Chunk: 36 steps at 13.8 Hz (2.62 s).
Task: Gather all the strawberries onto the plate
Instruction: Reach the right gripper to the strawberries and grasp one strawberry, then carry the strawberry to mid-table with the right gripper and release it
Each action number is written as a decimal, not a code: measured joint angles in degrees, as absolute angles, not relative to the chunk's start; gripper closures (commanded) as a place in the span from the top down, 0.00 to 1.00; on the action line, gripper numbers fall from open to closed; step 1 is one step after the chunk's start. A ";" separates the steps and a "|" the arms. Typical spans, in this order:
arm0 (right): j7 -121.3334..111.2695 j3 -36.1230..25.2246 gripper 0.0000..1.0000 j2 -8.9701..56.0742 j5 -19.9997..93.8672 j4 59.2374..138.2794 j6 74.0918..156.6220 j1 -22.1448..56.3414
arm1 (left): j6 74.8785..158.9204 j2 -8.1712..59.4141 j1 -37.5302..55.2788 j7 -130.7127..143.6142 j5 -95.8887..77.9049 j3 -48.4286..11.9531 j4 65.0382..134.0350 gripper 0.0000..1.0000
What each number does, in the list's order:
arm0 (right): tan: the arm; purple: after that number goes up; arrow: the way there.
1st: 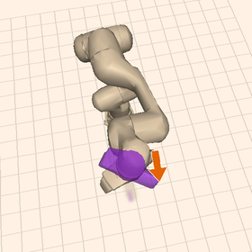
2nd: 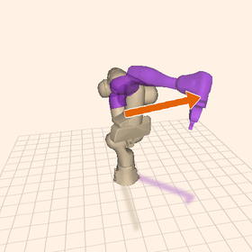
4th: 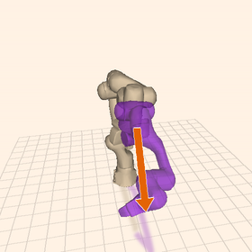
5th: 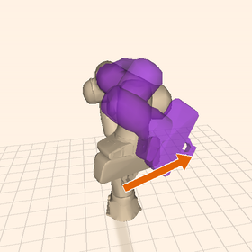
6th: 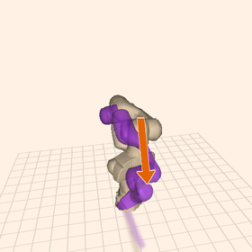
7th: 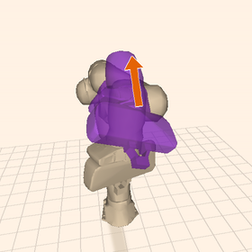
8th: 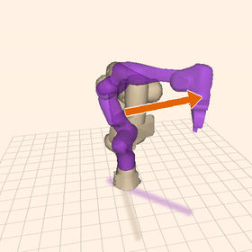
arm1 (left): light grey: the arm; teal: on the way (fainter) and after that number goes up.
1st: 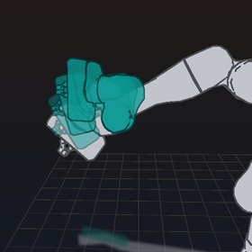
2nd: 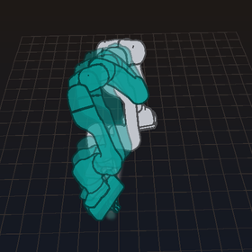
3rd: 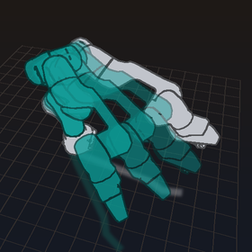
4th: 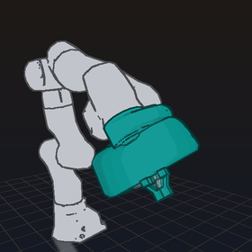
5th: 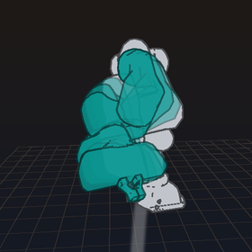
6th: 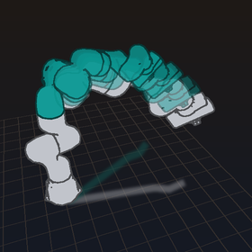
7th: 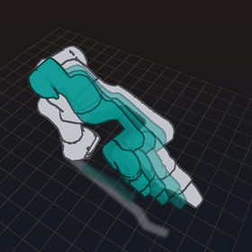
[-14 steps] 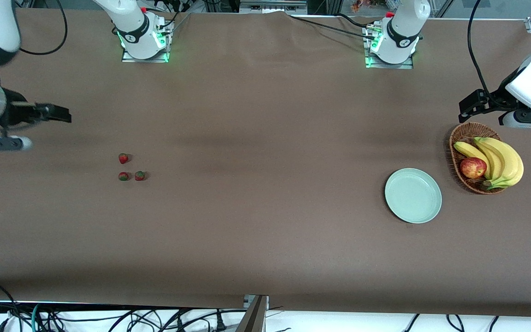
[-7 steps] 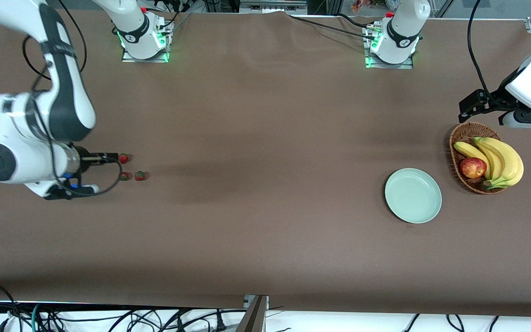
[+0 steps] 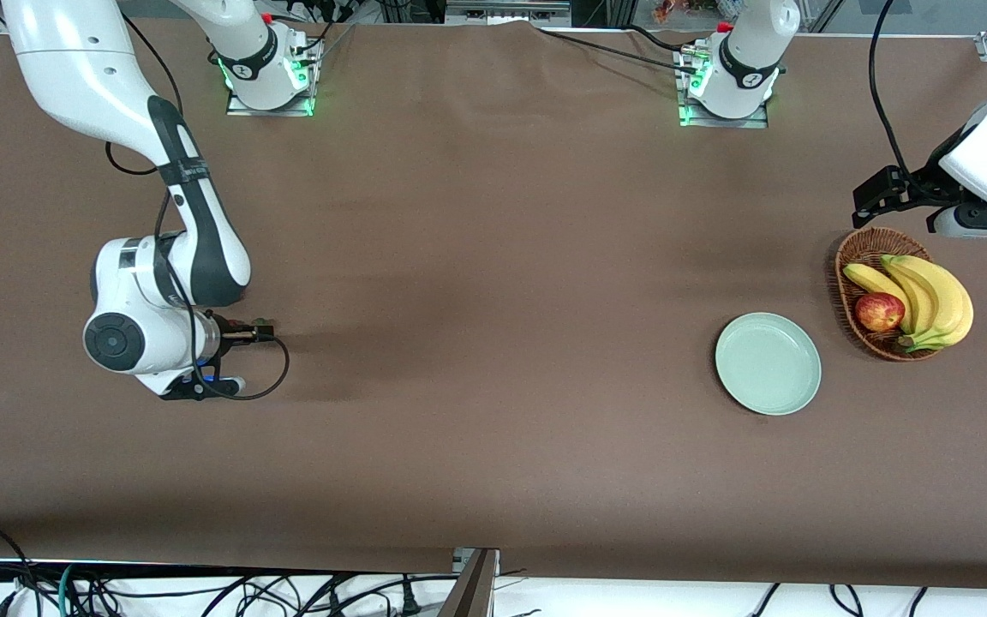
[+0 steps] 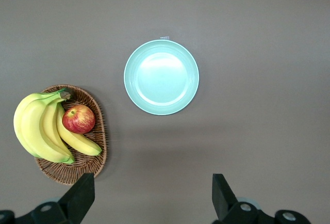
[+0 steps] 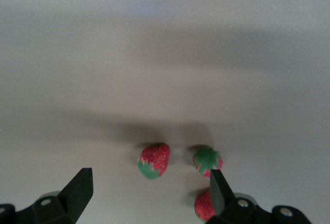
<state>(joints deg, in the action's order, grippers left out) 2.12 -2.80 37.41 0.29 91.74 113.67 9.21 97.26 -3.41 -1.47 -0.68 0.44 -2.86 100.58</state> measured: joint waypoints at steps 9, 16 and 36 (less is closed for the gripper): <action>2.32 -2.78 1.00 38.00 0.42 95.77 118.86 10.44 | 97.25 -3.41 -1.47 -0.68 0.44 -2.86 100.58 1.00; 2.37 -2.78 0.89 38.02 0.42 98.55 121.47 10.54 | 97.25 -3.41 -1.47 -0.68 0.44 -2.86 100.58 1.00; 36.86 5.85 0.04 40.64 10.77 88.11 125.10 26.65 | 97.25 -3.41 -1.46 -0.68 0.44 -3.00 100.58 1.00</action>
